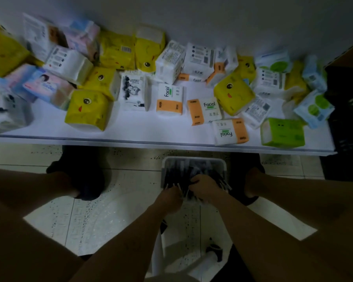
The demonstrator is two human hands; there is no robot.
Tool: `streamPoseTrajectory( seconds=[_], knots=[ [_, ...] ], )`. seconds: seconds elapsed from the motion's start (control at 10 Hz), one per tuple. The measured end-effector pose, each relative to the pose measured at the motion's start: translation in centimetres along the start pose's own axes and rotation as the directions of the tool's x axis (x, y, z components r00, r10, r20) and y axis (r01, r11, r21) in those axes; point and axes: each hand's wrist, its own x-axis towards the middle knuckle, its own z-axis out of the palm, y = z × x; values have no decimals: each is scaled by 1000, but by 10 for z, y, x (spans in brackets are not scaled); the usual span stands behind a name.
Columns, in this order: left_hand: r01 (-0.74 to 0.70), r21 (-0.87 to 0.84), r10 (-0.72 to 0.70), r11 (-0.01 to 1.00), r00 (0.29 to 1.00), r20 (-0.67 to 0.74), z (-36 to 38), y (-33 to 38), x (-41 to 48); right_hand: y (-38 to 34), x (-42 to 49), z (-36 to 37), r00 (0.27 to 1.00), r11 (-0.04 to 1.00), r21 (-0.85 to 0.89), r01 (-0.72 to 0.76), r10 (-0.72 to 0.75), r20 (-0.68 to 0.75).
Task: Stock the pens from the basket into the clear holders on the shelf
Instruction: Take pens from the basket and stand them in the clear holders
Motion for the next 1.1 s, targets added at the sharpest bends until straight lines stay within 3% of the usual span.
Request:
streamPoseTrajectory(
  seconds=[0.3,0.5,0.7,0.9,1.1],
  knots=[
    [82,-209,-115,975,982,-152,1,-3,10,4,27,15,994,997,30,-72,69,82],
    [99,-208,-149,973,959,-240,-4,0,14,12,35,29,992,997,40,-63,59,110],
    [104,-338,-196,935,948,-251,-5,0,17,19,39,34,991,997,23,-68,65,119],
    [216,-304,-284,928,938,-199,-7,4,24,21,40,31,986,993,-52,-104,110,128],
    [322,-196,-349,926,928,-127,-14,7,33,24,39,32,991,988,81,-130,128,39]
  ],
)
